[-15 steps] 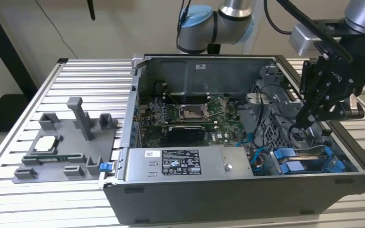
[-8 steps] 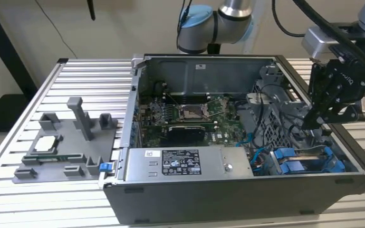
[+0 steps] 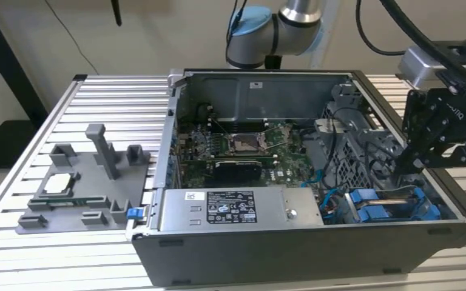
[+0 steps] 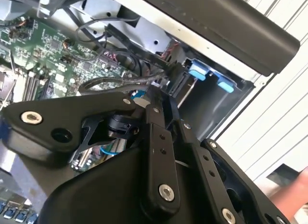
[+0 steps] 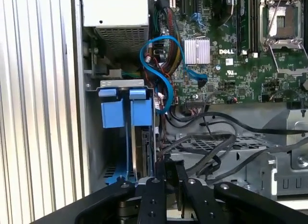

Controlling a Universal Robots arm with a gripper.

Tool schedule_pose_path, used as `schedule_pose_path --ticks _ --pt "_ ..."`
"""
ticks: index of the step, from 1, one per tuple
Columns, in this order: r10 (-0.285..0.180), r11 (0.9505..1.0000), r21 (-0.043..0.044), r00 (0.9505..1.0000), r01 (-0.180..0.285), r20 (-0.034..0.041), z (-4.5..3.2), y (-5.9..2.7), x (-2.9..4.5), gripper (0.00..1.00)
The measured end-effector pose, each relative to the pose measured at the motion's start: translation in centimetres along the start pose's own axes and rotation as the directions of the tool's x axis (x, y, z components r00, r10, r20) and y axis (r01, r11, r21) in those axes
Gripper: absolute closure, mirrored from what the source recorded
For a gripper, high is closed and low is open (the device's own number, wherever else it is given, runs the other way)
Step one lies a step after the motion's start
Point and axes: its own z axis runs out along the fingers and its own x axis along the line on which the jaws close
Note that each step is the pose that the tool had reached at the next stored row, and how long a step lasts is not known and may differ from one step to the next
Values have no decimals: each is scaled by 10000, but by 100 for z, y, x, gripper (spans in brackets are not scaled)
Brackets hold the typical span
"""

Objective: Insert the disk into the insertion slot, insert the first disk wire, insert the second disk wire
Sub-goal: 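Insert the first disk wire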

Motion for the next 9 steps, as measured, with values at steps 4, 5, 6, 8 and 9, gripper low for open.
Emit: schedule_pose_path --ticks 4,5,6,8,9 --pt "0 10000 -9 10000 0 -3 48 -8 86 100" --pt "0 10000 -9 10000 0 1 63 -10 98 100" --pt "0 10000 -10 10000 0 -2 74 -12 109 100" --pt "-3 10000 -10 10000 3 2 97 -25 117 100" --pt "-8 10000 -10 10000 8 -2 105 -31 118 100"
